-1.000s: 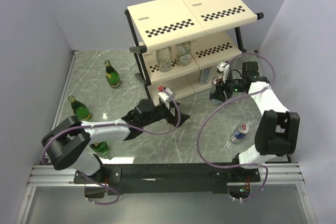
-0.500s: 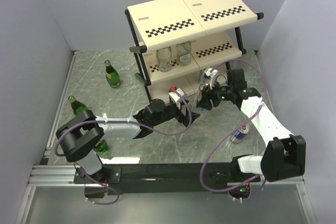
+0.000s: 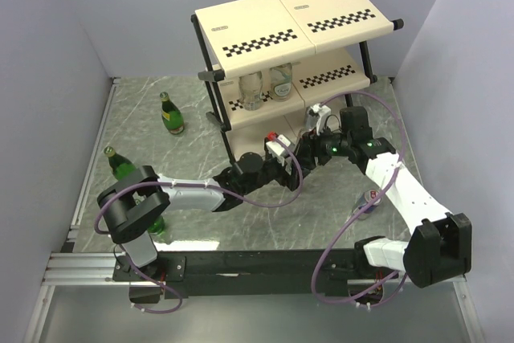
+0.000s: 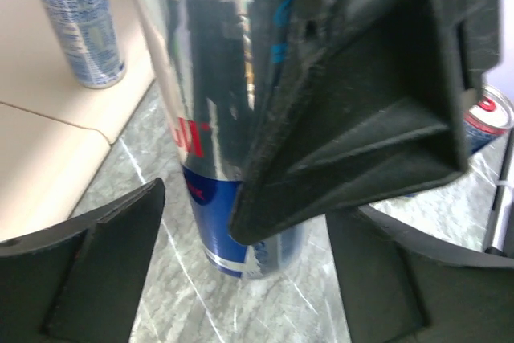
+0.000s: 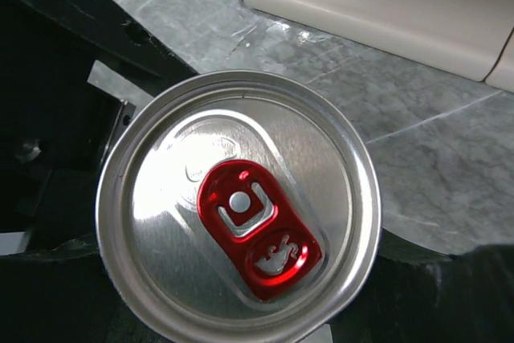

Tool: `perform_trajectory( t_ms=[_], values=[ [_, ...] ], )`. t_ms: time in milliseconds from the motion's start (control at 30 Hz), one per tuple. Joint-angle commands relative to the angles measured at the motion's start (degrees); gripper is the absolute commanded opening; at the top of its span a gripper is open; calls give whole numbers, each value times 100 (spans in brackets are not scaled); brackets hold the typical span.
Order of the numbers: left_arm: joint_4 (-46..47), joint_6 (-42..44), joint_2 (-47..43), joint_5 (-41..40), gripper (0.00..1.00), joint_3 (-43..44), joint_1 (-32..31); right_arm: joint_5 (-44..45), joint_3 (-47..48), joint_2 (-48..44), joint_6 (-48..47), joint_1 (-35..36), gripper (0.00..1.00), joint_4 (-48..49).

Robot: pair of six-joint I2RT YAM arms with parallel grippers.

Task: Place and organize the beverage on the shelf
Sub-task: Adjust the drink.

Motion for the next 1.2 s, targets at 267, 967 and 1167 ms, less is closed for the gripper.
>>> perform_trajectory(
  t_ms=[267,967,1167],
  values=[
    [7,61,90,72,31,325,-36,-369,96,-384,428,108,15,243],
    [833,-414,-745,231,1,-922,-36,-484,60,-454,577,116,79,392],
    [842,-406,-868,292,1,-1028,-37,-492,95,-419,673,116,79,436]
  ],
)
